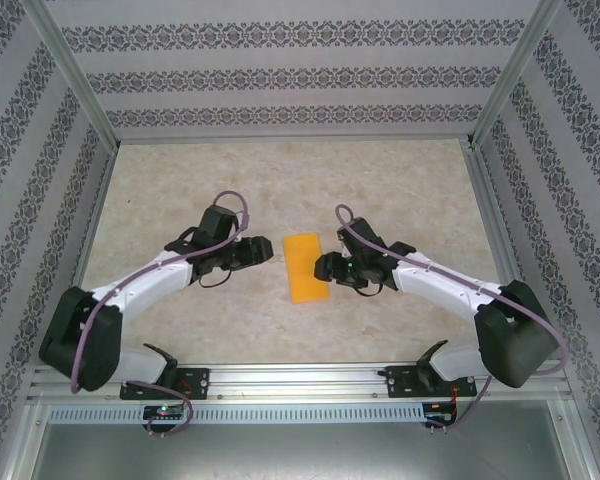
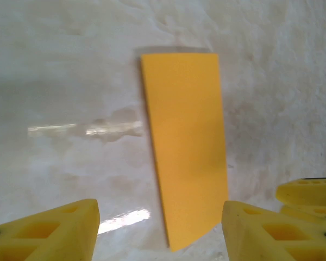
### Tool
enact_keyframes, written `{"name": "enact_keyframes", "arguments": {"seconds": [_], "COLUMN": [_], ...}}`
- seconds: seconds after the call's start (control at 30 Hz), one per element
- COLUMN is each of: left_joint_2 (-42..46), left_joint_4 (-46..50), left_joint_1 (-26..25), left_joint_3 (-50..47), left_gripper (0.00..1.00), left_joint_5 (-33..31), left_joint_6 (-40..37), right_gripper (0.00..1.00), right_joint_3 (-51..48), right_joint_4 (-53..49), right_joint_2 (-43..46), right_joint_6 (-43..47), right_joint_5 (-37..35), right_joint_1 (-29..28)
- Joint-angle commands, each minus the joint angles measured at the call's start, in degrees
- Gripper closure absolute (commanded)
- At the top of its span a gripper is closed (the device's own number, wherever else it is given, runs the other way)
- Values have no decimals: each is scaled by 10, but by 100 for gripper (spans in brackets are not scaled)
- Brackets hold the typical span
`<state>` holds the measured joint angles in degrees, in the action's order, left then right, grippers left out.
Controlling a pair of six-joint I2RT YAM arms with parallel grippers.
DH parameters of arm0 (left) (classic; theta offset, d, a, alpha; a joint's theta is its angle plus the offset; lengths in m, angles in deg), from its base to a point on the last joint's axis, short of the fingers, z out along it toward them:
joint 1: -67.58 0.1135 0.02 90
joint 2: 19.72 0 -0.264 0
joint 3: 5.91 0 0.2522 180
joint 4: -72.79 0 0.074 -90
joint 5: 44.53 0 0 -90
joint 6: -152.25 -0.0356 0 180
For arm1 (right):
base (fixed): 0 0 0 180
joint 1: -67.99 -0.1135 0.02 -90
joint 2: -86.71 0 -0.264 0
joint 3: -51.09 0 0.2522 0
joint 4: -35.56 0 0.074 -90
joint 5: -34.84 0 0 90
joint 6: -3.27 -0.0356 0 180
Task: Fold a paper plane with a square sheet of paper (pick it up from the middle)
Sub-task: Third fold the triangle at the center of the table.
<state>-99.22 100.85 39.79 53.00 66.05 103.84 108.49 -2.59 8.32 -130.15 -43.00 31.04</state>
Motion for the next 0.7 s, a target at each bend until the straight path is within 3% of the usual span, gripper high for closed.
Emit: {"name": "enact_keyframes", "arguments": {"seconds": [0.0,0.23,0.43,0.67], "left_joint_2": [-46,-172,-246,-301], "left_joint_4": [-67,-66,-4,29], "left_joint_1": [-29,-77,-79,-78], "left_joint_3": [40,121,183,208], "left_gripper": [44,62,69,73], "left_joint_5": [43,41,-23,-44], "left_joint_6": [6,7,-26,-26], "right_gripper": [41,44,47,49], "right_joint_3": [-34,-56,-65,-70], "right_joint_4": [75,111,123,125], "right_joint_2": [8,-16,-27,-46], "right_joint_6": [-65,-71,-65,-54], "right_joint_5": [20,36,45,55], "right_joint_1": [6,12,19,22]}}
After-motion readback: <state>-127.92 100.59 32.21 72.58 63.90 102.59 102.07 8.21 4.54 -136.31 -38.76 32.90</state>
